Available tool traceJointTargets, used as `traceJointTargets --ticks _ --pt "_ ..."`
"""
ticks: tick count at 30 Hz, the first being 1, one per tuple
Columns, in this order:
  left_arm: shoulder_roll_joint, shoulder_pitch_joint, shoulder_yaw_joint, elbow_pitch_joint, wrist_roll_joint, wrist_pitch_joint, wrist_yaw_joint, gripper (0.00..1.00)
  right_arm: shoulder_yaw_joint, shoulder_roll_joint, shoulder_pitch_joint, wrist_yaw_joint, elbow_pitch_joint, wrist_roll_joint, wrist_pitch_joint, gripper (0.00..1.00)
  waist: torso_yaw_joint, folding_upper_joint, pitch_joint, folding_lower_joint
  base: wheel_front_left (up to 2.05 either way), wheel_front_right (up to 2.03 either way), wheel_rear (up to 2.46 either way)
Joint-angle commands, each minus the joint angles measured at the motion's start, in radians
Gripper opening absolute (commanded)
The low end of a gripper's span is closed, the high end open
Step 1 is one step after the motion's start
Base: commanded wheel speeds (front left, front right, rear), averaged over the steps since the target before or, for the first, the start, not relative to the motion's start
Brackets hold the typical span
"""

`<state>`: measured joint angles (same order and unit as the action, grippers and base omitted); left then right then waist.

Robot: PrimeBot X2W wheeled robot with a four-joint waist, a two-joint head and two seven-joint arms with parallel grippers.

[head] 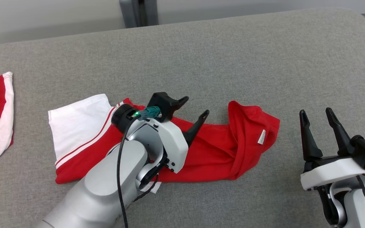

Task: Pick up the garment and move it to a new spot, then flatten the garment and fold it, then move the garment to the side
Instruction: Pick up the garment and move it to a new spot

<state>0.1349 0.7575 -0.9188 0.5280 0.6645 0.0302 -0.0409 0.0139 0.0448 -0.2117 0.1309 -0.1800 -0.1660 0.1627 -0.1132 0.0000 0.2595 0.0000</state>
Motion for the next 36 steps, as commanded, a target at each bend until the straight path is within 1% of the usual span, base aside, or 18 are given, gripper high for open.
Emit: traceJointTargets --ticks 1,9,10,15,20,25,28,31,36 --pt "0.021 -0.023 0.022 -0.024 0.005 -0.024 0.029 1.0 0.006 0.006 0.013 0.0 0.005 0.013 -0.006 1.0 0.014 0.0 -0.016 0.0 0.0 0.0 0.0" --pt "0.122 -0.157 0.163 -0.187 0.04 -0.165 0.194 1.0 0.017 0.006 0.042 0.0 0.03 0.027 -0.028 1.0 0.053 0.0 -0.067 0.0 0.0 0.0 0.0" --pt "0.122 -0.157 0.163 -0.187 0.04 -0.165 0.194 1.0 0.017 0.006 0.042 0.0 0.03 0.027 -0.028 1.0 0.053 0.0 -0.067 0.0 0.0 0.0 0.0" --pt "0.2 -0.25 0.256 -0.297 0.055 -0.237 0.28 1.0 0.027 0.006 0.062 0.0 0.054 0.033 -0.043 1.0 0.075 0.0 -0.092 0.0 0.0 0.0 0.0" --pt "0.263 -0.352 0.354 -0.391 0.051 -0.282 0.342 1.0 0.032 0.006 0.082 0.0 0.074 0.037 -0.058 1.0 0.091 0.0 -0.116 0.0 0.0 0.0 0.0" --pt "0.3 -0.46 0.433 -0.445 0.032 -0.295 0.375 1.0 0.029 0.006 0.104 0.0 0.091 0.04 -0.069 1.0 0.097 0.0 -0.142 0.0 0.0 0.0 0.0" --pt "0.309 -0.518 0.474 -0.474 0.003 -0.296 0.378 1.0 0.028 0.006 0.123 0.0 0.1 0.04 -0.076 1.0 0.098 0.0 -0.162 0.0 0.0 0.0 0.0" --pt "0.308 -0.582 0.5 -0.497 -0.031 -0.297 0.366 1.0 0.027 0.006 0.146 0.0 0.112 0.036 -0.08 1.0 0.096 0.0 -0.184 0.0 0.0 0.0 0.0" --pt "0.325 -0.666 0.502 -0.505 -0.079 -0.297 0.368 1.0 0.021 0.006 0.188 0.0 0.132 0.028 -0.093 1.0 0.091 0.0 -0.223 0.0 0.0 0.0 0.0"
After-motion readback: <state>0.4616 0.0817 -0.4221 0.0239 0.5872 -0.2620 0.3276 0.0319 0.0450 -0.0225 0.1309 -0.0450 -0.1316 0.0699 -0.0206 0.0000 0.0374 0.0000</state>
